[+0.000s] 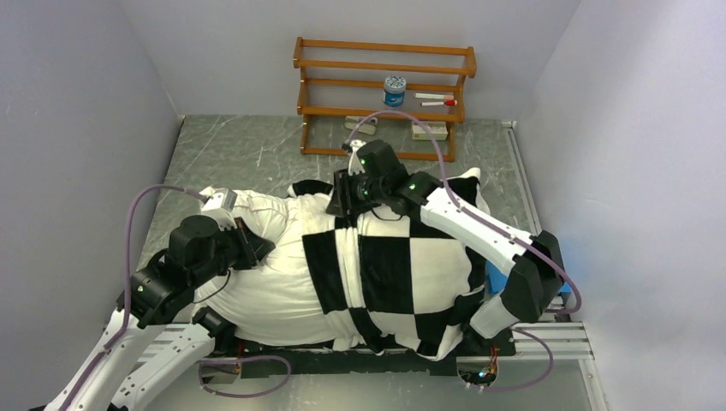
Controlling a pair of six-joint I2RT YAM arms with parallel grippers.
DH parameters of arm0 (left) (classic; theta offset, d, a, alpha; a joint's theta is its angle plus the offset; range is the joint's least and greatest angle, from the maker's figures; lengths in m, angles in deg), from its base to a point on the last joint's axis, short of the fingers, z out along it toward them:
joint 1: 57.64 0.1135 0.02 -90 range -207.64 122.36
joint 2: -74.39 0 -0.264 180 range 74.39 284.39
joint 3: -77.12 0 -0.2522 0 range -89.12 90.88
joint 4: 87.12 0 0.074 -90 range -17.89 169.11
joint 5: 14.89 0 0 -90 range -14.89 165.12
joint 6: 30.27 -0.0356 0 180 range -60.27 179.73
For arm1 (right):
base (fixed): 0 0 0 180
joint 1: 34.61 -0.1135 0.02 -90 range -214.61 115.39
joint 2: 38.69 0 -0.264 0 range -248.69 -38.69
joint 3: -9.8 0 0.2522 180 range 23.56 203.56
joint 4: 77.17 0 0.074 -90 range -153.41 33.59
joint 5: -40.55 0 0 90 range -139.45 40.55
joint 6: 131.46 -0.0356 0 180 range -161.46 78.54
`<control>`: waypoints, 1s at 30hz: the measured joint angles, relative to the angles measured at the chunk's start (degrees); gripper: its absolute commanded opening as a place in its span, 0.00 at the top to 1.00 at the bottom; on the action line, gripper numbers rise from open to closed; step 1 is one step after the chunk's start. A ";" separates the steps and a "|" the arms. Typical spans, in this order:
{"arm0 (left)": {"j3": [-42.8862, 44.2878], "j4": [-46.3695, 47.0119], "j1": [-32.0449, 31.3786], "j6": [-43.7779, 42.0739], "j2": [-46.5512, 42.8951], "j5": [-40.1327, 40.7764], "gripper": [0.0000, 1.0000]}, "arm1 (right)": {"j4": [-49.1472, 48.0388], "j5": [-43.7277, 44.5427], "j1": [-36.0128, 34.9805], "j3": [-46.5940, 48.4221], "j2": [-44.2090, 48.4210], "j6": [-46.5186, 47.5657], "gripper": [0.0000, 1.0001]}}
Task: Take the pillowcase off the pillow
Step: Remove the pillow from the pillowcase.
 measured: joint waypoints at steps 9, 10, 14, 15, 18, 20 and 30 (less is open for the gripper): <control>0.76 -0.11 -0.26 1.62 0.79 0.35 0.95 | -1.73 15.65 3.06 -8.33 12.79 -0.66 1.00; 0.90 -0.13 -0.28 1.79 0.85 0.42 0.95 | -0.11 16.94 4.35 -7.93 13.35 -0.46 1.00; 1.01 0.20 -0.28 2.73 0.94 0.96 0.95 | 4.09 17.14 8.15 -7.80 13.40 -0.04 0.95; 1.01 0.24 -0.28 2.84 0.94 1.01 0.95 | 4.28 16.20 8.50 -7.80 13.40 0.04 0.87; 1.01 0.02 -0.31 2.99 0.94 1.27 0.95 | 4.46 12.39 9.20 -7.30 13.42 1.09 0.51; 1.01 -0.48 -0.31 2.99 0.96 1.84 0.95 | 5.05 10.16 10.14 -6.08 13.29 1.62 0.42; 1.01 -0.81 -0.33 3.65 0.79 2.78 0.95 | 3.17 1.29 3.93 -1.86 8.98 1.66 0.35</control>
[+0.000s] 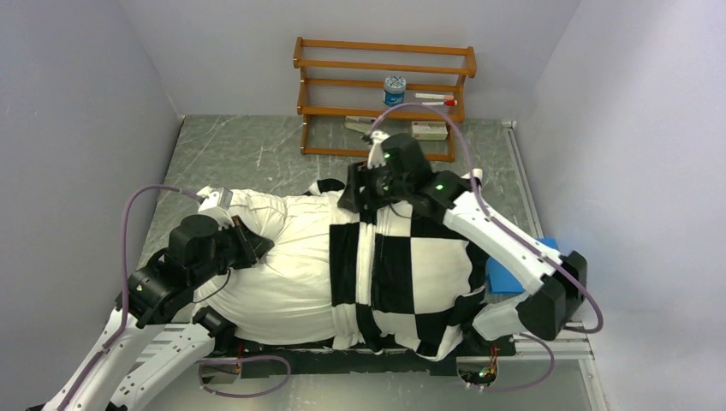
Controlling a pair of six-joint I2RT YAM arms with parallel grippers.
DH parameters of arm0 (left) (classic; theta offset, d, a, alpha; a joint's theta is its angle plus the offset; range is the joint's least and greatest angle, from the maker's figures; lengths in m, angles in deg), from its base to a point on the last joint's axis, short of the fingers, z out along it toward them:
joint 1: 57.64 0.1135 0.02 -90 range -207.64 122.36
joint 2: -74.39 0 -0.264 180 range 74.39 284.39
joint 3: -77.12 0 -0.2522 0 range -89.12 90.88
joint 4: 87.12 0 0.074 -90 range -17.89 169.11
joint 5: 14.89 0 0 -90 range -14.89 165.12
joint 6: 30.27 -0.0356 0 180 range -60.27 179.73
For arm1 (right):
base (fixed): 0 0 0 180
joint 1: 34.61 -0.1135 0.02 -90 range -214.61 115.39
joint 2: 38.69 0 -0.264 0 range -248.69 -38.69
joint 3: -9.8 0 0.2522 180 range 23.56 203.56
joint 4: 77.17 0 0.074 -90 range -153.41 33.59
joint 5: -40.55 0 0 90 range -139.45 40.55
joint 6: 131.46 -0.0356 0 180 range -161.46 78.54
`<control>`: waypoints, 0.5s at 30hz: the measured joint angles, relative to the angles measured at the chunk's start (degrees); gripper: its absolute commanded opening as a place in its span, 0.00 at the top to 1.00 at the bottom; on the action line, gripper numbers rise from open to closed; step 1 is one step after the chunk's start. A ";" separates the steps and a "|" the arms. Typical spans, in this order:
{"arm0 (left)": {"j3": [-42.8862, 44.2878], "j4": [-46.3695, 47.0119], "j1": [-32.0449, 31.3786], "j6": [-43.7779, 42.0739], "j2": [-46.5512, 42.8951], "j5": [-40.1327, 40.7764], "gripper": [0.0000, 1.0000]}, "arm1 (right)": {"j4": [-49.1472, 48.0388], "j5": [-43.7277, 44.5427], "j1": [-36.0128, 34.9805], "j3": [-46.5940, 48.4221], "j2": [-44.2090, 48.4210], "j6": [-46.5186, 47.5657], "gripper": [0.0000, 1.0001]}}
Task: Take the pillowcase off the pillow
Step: Remove the pillow from the pillowcase.
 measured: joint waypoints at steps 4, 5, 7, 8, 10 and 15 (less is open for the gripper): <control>0.00 -0.09 0.00 0.24 0.02 0.50 0.95 | 1.05 3.91 -4.79 0.00 -4.90 0.48 0.65; 0.00 -0.13 0.00 0.24 0.04 0.63 0.95 | 1.11 5.05 -5.20 0.00 -5.29 0.81 0.73; 0.00 -0.13 0.00 0.33 0.15 0.74 0.95 | 1.36 8.00 -5.33 0.00 -5.03 0.66 0.93; 0.00 -0.11 0.00 0.39 0.22 0.76 0.95 | 1.66 9.57 -5.29 0.00 -4.59 0.76 0.99; 0.00 -0.04 0.00 0.42 0.39 0.81 0.95 | 2.64 14.27 -4.83 -0.02 -3.23 0.44 1.00; 0.00 0.74 -0.09 1.07 0.50 0.98 0.95 | 4.98 18.12 1.62 -2.60 1.97 0.35 1.00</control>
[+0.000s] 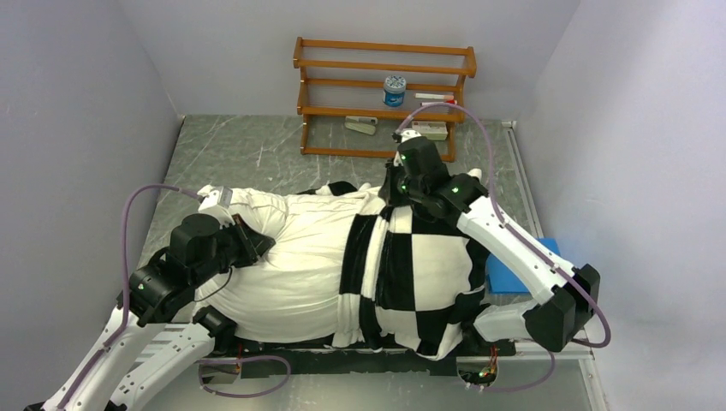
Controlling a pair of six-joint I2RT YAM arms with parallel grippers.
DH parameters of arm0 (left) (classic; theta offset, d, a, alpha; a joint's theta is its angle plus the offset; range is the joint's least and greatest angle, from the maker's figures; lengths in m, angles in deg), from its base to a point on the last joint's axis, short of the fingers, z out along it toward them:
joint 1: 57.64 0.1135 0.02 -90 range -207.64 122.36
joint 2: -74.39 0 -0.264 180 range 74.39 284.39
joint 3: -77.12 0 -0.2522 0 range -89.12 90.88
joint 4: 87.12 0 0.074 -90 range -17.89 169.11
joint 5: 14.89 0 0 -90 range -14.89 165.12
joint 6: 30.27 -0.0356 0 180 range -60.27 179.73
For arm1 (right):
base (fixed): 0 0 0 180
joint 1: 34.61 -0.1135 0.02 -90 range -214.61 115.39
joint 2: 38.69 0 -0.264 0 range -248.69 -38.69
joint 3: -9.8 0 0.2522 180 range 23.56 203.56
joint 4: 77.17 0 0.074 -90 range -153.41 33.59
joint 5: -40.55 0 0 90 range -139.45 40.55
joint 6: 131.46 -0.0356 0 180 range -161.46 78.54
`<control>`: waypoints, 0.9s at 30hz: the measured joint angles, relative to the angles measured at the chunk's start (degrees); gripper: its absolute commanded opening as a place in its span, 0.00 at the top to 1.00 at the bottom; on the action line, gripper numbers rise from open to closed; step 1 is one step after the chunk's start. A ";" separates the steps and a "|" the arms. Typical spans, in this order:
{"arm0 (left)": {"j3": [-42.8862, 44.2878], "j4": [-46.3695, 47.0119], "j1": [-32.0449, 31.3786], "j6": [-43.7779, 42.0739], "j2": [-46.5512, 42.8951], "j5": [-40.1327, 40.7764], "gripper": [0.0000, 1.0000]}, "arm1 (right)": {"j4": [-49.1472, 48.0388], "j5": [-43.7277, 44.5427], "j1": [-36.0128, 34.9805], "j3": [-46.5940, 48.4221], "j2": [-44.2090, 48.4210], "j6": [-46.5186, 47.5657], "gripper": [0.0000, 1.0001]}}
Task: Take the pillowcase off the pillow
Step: Remove the pillow from the pillowcase.
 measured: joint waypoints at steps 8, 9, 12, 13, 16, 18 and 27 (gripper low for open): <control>0.00 0.17 -0.22 0.85 0.15 0.46 0.95 | 0.98 -8.39 4.24 -0.90 1.31 2.03 0.46; 0.00 0.09 -0.24 0.85 0.20 0.63 0.95 | 1.33 -9.33 4.57 -0.44 1.42 2.80 0.42; 0.33 -0.37 -0.24 0.85 0.61 1.49 0.95 | 2.84 -9.07 5.16 0.96 2.38 3.56 0.35; 0.57 -0.57 -0.24 0.83 0.87 1.88 0.95 | 3.48 -8.61 5.20 1.42 3.08 3.82 0.33; 1.68 -1.05 -0.24 0.74 1.92 3.06 0.95 | 5.79 -5.07 5.42 2.56 7.76 4.61 0.31; 2.58 -1.44 -0.24 0.35 3.06 3.69 0.95 | 6.36 -2.10 5.53 2.75 11.87 4.87 0.29; 10.47 -2.14 -0.24 -2.69 15.26 7.23 0.30 | 10.40 1.70 5.62 -2.49 27.04 -0.28 0.28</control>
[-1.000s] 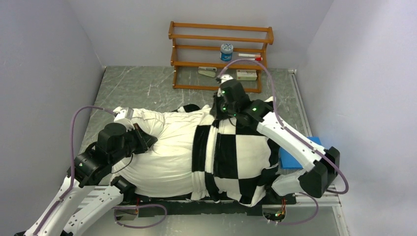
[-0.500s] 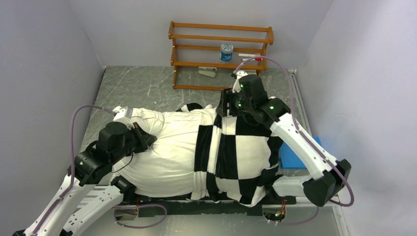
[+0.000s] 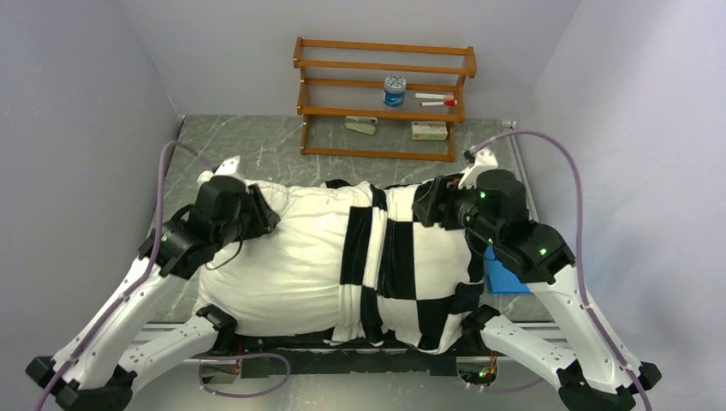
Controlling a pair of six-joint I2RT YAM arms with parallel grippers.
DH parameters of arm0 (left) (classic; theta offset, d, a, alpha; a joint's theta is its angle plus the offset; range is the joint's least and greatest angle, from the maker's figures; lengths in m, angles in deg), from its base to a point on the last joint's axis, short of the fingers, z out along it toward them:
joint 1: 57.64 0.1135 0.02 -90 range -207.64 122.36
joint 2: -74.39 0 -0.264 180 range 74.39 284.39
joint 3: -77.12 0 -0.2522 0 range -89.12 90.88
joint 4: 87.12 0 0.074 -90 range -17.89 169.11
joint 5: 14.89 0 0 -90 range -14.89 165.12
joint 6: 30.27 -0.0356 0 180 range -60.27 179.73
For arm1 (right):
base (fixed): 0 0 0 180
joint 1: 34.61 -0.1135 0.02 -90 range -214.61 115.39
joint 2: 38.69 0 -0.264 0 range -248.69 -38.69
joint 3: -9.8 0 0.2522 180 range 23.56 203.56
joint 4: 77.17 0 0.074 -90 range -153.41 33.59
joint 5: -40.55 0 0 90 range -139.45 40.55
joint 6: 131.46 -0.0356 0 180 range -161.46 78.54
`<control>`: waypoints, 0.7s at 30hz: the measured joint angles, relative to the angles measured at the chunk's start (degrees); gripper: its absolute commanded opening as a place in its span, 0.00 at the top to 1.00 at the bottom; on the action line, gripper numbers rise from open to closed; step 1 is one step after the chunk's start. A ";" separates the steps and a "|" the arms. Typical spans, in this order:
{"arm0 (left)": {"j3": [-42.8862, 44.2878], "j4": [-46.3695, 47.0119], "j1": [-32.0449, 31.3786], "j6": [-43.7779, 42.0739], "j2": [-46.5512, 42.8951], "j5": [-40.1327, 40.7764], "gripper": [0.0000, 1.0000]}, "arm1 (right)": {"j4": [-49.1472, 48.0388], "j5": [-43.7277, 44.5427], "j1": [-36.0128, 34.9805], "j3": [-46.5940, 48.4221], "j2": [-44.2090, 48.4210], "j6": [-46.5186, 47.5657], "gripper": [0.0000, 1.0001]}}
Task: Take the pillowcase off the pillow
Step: Remove the pillow from the pillowcase.
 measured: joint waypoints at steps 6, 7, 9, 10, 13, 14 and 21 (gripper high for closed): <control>12.55 -1.75 0.37 -4.85 15.06 6.05 0.03 | 3.91 -6.93 0.00 -12.35 -0.35 -6.25 0.28; 15.08 -2.14 0.39 -5.68 17.35 6.49 0.03 | 4.52 -7.10 0.00 -13.27 -1.22 -6.73 0.28; 19.98 -2.14 0.46 -7.45 20.87 6.56 0.03 | 5.46 -6.73 0.07 -14.93 -2.80 -7.39 0.27; 20.87 -2.01 0.46 -8.13 21.07 6.34 0.03 | 5.53 -6.34 0.09 -15.52 -3.02 -7.54 0.27; 21.38 -1.97 0.46 -10.19 18.45 2.93 0.03 | 4.63 -5.62 0.13 -17.11 -2.99 -7.58 0.27; 21.31 -1.84 0.46 -10.78 16.72 0.33 0.03 | 4.04 -5.81 0.13 -17.70 -3.19 -7.50 0.27; 10.78 5.84 0.44 -9.86 6.97 -19.32 0.03 | -7.19 -12.46 -0.17 -23.21 -11.58 -8.59 0.27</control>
